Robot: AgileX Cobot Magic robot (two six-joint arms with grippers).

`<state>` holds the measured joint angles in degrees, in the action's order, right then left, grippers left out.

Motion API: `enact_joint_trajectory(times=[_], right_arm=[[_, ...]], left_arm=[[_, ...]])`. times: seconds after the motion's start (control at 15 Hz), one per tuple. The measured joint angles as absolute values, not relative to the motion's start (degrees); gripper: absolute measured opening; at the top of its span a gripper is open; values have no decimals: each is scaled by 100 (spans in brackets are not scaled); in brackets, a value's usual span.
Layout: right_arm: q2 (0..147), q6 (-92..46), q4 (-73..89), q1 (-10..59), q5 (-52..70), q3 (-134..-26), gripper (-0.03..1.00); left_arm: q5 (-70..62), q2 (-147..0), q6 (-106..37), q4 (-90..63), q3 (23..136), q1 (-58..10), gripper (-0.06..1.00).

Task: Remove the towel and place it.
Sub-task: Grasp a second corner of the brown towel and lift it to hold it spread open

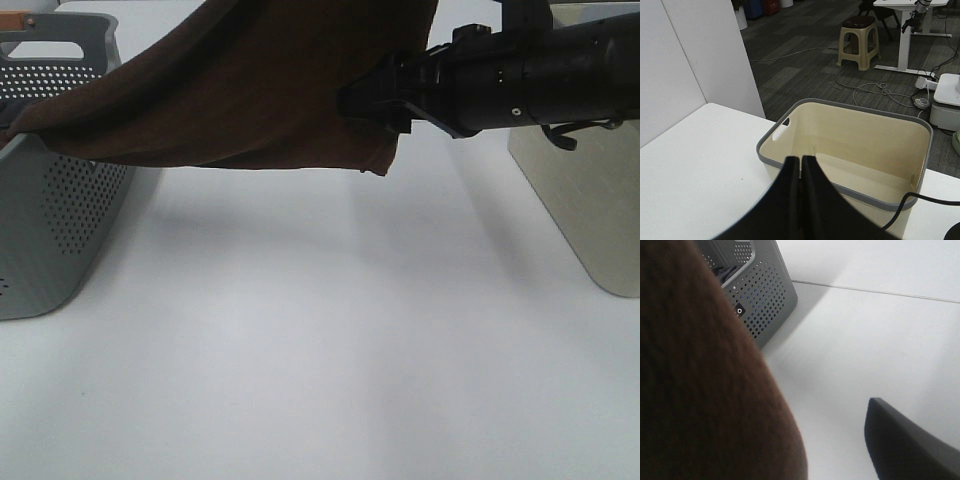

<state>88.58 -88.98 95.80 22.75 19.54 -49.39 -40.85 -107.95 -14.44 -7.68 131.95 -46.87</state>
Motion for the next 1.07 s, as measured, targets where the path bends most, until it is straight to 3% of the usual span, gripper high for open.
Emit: enact_joint_trajectory(times=[0.4,0.47,0.67,0.73,1.07], right_arm=[[8858,-8686,8875,2275,1937,-4939,43],[8858,-8600,8778,2275,1937,-4939,36],[8858,-8394,8554,2275,1937,-4939,5],[8858,-8256,8531,2275,1937,-4939,0],[8663,-7076,7844,2275,2154,-4939,0]], left_arm=[[-4085,-10795,-1444,-728,13195,-4687,0],[-4085,-10795,-1444,-722,13195,-4687,0],[-4085,-10795,-1444,-705,13195,-4687,0],[-4085,-10795,-1444,-670,13195,-4687,0],[-4125,-10795,-728,527,13195,-4635,0]])
